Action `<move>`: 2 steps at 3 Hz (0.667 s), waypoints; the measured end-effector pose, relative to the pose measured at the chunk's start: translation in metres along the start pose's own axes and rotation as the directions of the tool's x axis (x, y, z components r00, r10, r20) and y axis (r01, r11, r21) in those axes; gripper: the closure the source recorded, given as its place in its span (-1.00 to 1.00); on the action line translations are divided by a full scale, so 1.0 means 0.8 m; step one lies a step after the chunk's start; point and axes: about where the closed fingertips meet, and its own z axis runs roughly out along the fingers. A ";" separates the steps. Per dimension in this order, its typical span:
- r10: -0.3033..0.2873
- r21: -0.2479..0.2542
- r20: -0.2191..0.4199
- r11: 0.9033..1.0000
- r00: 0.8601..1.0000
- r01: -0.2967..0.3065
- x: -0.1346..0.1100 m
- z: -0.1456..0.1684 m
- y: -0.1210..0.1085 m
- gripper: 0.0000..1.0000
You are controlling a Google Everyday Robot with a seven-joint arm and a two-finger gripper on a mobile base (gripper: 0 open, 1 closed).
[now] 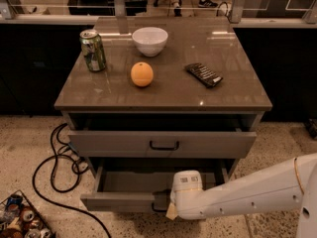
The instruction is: Close middle drawer
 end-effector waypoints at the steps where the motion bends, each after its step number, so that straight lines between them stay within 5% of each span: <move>1: 0.000 0.000 0.000 1.000 1.000 0.000 0.000 0.000 0.000 1.00; 2: 0.000 0.000 0.000 1.000 1.000 0.000 0.000 0.000 0.000 1.00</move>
Offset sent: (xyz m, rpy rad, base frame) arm 0.1588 -0.1301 -0.0026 -0.5161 -0.5488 -0.9768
